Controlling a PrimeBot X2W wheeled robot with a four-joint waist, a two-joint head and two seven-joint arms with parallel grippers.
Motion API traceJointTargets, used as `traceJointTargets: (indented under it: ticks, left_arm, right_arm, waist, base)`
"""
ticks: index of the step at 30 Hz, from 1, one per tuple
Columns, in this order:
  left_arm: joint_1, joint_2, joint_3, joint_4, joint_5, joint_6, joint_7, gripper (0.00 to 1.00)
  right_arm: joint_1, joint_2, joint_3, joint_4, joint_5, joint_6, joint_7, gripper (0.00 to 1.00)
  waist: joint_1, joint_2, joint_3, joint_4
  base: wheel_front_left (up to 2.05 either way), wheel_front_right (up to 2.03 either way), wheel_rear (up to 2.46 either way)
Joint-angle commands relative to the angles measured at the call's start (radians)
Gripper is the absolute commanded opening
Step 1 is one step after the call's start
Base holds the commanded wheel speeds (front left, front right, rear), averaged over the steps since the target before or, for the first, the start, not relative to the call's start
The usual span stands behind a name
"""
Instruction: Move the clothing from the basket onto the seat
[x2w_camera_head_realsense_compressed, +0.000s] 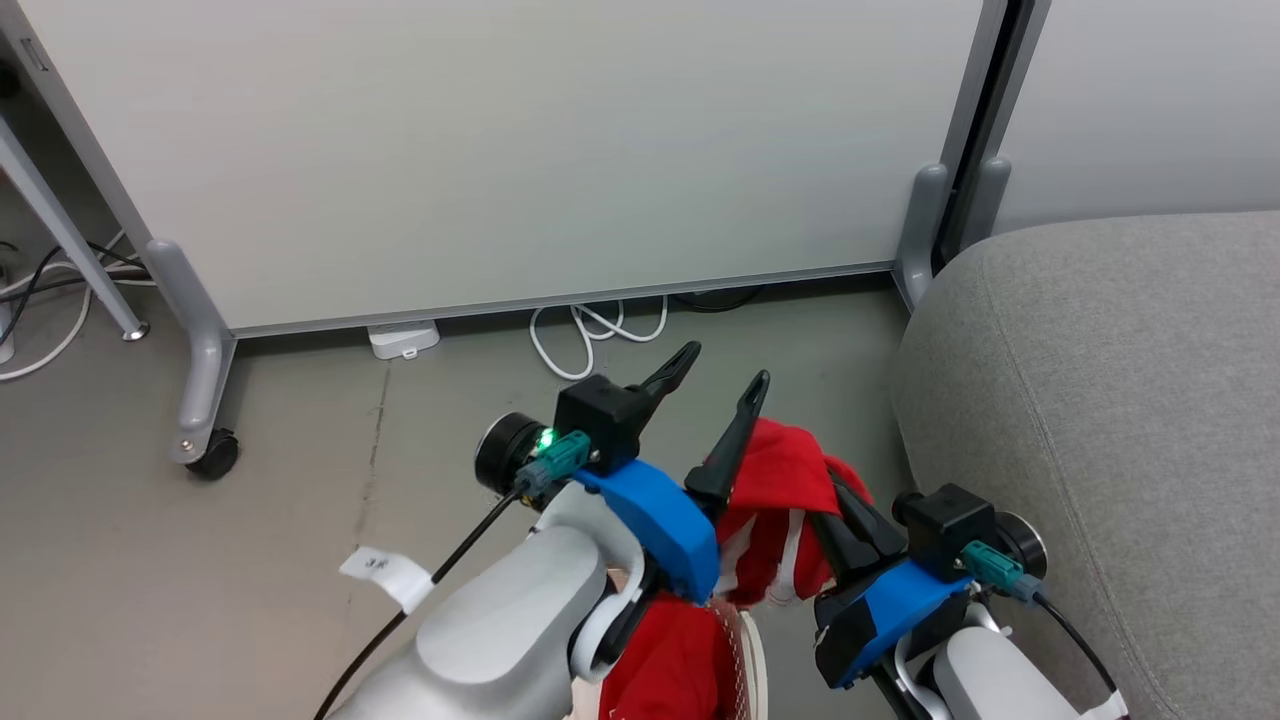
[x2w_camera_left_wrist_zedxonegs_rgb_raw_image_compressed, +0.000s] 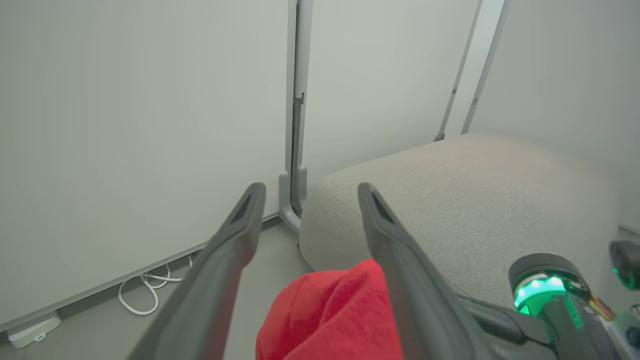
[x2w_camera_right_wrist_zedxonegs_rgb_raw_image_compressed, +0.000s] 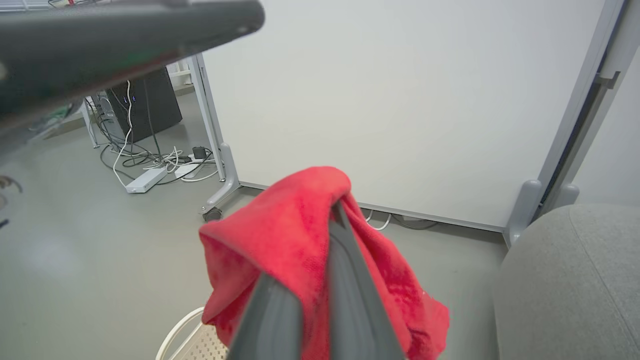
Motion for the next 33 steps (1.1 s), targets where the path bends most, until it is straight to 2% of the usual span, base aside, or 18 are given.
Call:
traceJointTargets:
  ticks: [1,10,15,24,33]
  left_arm:
    - [0.018,0.007,0.013,-0.008,0.012,0.003,-0.002,1.0]
    - [0.236,0.074,0.207,-0.173,0.233,0.007,-0.002,1.0]
    - [0.371,0.091,0.332,-0.256,0.341,-0.009,-0.003,1.0]
    - [0.549,0.079,0.524,-0.314,0.473,-0.086,-0.003,1.0]
    - [0.611,0.033,0.618,-0.32,0.565,-0.134,-0.003,1.0]
  right_arm:
    - [0.0,-0.003,-0.004,-0.007,-0.003,0.0,-0.005,0.0]
    - [0.013,-0.002,-0.023,-0.033,-0.005,0.0,-0.005,0.0]
    - [0.013,-0.002,-0.034,-0.041,-0.006,0.0,-0.005,0.0]
    - [0.018,-0.002,-0.06,-0.052,-0.013,0.0,-0.005,0.0]
    - [0.026,-0.002,-0.065,-0.058,-0.005,0.0,-0.005,0.0]
  waist:
    - [0.0,-0.0001,0.0,0.0]
    - [0.0,-0.0001,0.008,0.004]
    - [0.0,-0.0001,0.01,0.001]
    - [0.0,-0.0001,0.009,0.001]
    - [0.0,-0.0001,0.009,-0.002]
  base:
    - [0.0,0.0,0.0]
    - [0.0,0.0,0.0]
    - [0.0,0.0,0.0]
    - [0.0,0.0,0.0]
    - [0.0,0.0,0.0]
